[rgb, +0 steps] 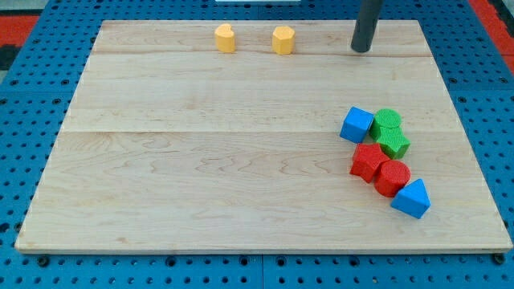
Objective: Move the yellow hexagon above the blue cube
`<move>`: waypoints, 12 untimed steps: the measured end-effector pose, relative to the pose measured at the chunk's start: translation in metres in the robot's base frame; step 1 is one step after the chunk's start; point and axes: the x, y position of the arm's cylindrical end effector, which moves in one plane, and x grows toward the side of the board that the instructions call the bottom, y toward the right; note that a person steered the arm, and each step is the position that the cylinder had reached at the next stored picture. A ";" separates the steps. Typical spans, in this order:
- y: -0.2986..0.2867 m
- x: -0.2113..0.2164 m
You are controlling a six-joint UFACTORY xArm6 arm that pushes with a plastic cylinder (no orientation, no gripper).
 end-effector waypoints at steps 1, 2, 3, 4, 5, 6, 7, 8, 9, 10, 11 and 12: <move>-0.054 -0.037; -0.148 -0.044; -0.147 0.012; -0.138 0.066; -0.109 0.115; -0.106 0.093; -0.089 0.103; -0.071 0.129; -0.070 0.129; -0.096 0.069; -0.096 -0.004; -0.132 -0.056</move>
